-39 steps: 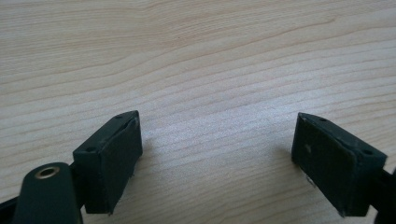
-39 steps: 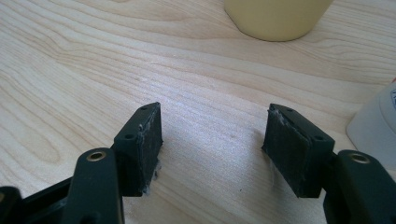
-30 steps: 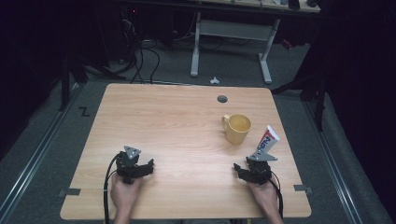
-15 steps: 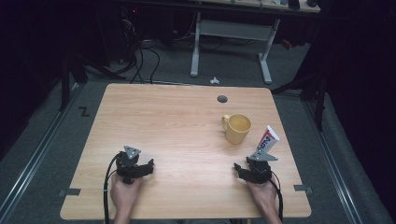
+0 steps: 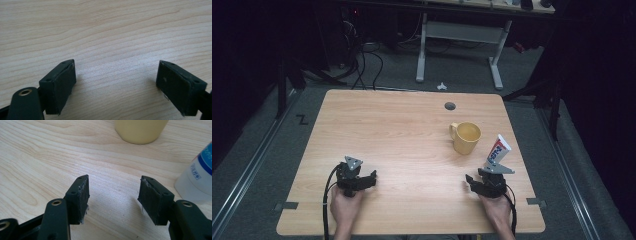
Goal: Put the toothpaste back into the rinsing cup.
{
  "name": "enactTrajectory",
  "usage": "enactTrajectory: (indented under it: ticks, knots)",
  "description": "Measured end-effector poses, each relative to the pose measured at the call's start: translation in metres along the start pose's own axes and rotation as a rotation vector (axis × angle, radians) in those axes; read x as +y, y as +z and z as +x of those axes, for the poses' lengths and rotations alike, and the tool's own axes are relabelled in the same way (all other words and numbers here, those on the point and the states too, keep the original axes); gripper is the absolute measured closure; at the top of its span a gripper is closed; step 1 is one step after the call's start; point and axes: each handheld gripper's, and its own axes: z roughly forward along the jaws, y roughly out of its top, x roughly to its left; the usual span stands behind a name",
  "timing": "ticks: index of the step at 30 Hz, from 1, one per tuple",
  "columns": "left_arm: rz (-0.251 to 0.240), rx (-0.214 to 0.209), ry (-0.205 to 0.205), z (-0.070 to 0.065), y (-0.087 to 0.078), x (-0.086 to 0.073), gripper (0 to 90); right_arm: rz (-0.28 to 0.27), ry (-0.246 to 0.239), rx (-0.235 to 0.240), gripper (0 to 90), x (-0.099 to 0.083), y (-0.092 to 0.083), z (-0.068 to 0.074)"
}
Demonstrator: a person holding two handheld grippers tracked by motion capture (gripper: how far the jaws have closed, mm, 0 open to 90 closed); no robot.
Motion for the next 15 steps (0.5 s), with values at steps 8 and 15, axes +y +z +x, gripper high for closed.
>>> enactTrajectory:
  ticks: [8,15]
  knots:
    - [0.002,0.003,0.003,-0.0001,0.0003,0.0004,16.4,-0.012,0.006,-0.011,44.4,-0.0034,-0.0064,-0.0039]
    - [0.002,0.003,0.004,-0.0001,0.0004,0.0004,16.4,-0.01,0.021,-0.018,45.8,-0.0059,-0.0107,-0.0072]
